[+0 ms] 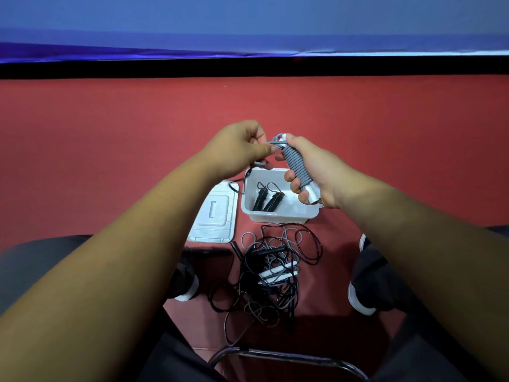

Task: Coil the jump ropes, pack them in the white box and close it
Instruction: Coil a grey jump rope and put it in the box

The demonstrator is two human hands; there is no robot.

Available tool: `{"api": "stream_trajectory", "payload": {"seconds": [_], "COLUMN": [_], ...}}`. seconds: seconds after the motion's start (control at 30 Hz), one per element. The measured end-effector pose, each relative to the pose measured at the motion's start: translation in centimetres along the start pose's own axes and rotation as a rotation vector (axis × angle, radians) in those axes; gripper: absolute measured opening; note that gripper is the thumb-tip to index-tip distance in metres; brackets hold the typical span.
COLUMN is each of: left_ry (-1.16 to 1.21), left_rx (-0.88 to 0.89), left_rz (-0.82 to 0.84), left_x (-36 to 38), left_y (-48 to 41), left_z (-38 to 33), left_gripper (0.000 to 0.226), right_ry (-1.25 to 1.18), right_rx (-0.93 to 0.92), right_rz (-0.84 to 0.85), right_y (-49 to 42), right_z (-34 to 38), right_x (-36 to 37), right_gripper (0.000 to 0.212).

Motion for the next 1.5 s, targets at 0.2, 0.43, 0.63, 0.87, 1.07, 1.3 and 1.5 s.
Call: {"api": "stream_trajectory", "payload": {"seconds": [0.2, 0.43, 0.63, 0.87, 1.07, 1.3, 1.5], "left_ry": [0.100, -0.078, -0.151, -0.087, -0.140, 0.054, 0.001], "left_rx": [-0.143, -0.118, -0.223, -0.432, -0.486, -0.520, -0.267], "left_rz": [0.000, 0.058, 0.161, 0.172, 0.238, 0.227, 0.067], "left_x": [-0.2, -0.3, 0.2, 0.0, 0.5, -0.1, -0.8], "left_y": [0.4, 0.5, 1.4, 0.7, 0.8, 0.6, 0.0], "left_z": [0.0, 0.1, 0.1, 2.1, 3.2, 3.4, 3.0], "left_gripper": [0.036, 0.041, 0.073, 0.102, 0.103, 0.069, 0.023], "right_ry": [0.000, -0.011, -0.006, -0.011, -0.100, -0.219, -0.252], "right_rx": [0.053, 0.091, 0.057, 0.058, 0.090, 0.137, 0.160], "right_rz": [0.008, 0.011, -0.027, -0.021, -0.024, -0.043, -0.028], "right_y": [0.1, 0.1, 0.0, -0.3, -0.4, -0.6, -0.6], "right_z": [0.0, 0.0, 0.1, 0.2, 0.6, 1.0, 0.9], "right_x": [-0.2, -0.4, -0.7, -0.8, -1.4, -2.6, -2.6], "right_gripper": [0.062, 0.064, 0.065, 0.067, 0.064, 0.060, 0.058]}}
Point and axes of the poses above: each hand's wrist, its own y-axis away from the middle knuckle, its own x-axis out of the palm, z = x × y, the point moved 6 cm from there along -y, towards the middle knuckle, and after that the axes turned 15 degrees about -z, right-handed, at the moved point
